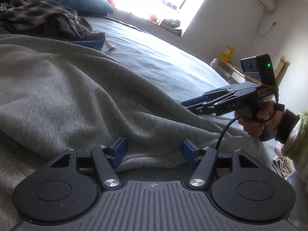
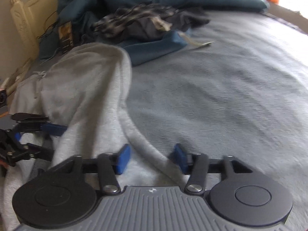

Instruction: Fold clothes

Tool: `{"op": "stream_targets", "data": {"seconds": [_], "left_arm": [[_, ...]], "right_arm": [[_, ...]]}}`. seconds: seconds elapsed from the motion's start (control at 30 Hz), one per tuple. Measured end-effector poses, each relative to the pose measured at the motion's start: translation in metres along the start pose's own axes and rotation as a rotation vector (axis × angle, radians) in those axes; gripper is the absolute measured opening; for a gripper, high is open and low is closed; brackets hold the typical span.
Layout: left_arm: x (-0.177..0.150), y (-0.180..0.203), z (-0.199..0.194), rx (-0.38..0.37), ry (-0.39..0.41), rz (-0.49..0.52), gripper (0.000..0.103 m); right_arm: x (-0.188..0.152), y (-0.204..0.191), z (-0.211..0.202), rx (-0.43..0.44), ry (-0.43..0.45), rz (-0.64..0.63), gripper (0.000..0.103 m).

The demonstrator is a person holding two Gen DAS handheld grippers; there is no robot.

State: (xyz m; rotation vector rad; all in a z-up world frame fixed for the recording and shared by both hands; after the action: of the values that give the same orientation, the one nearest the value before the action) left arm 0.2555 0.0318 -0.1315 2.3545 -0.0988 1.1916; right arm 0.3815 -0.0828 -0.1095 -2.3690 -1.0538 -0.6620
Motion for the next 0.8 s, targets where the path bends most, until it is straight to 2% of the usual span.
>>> {"op": "stream_targets", "data": {"seconds": [0.1,0.17,0.2,0.27,0.3,0.33,0.43,0.57,0.7,0.8], "left_arm": [[0.0,-0.001,0.0,-0.006,0.0,-0.005,0.064],[0.0,-0.001,0.0,-0.008,0.001,-0.007,0.064],[0.0,-0.002,0.0,-0.009,0.001,-0.008,0.064],[0.0,-0.002,0.0,-0.011,0.001,-0.01,0.064],[0.0,-0.002,-0.001,-0.012,0.002,-0.012,0.064],[0.001,-0.003,-0.001,-0.012,0.002,-0.012,0.064],[0.0,-0.003,-0.001,-0.012,0.001,-0.009,0.064],[0.0,-0.003,0.0,-0.003,-0.004,0.002,0.064],[0.001,-0.003,0.0,-0.001,-0.004,0.005,0.064],[0.0,-0.002,0.001,-0.001,-0.004,0.009,0.064]], "right_arm": [[-0.003,-0.014,0.003,-0.066,-0.026,-0.033,0.066],[-0.005,-0.023,0.005,-0.111,-0.044,-0.056,0.064],[-0.005,-0.027,0.006,-0.133,-0.052,-0.067,0.057],[-0.007,-0.037,0.007,-0.178,-0.068,-0.093,0.037],[-0.009,-0.047,0.006,-0.208,-0.07,-0.12,0.012],[-0.01,-0.055,0.005,-0.255,-0.071,-0.149,0.006],[-0.006,-0.066,-0.01,-0.386,-0.006,-0.183,0.005],[0.013,-0.053,-0.037,-0.616,0.099,-0.221,0.005],[0.023,-0.024,-0.023,-0.661,0.11,-0.193,0.005],[0.018,0.0,0.003,-0.627,0.072,-0.13,0.005]]}}
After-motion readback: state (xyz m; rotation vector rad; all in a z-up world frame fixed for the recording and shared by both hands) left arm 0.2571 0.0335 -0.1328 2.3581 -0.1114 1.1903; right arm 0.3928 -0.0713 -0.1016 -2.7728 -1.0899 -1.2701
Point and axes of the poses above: each gripper's, at about its wrist camera, not at the fingertips, and z roughly the way its jaws point, y to its right, x to its top, the point moved 8 cm from there along z, roughly the way its jaws point, and after that the axes turned 3 degrees about z, right-handed, at the moved point
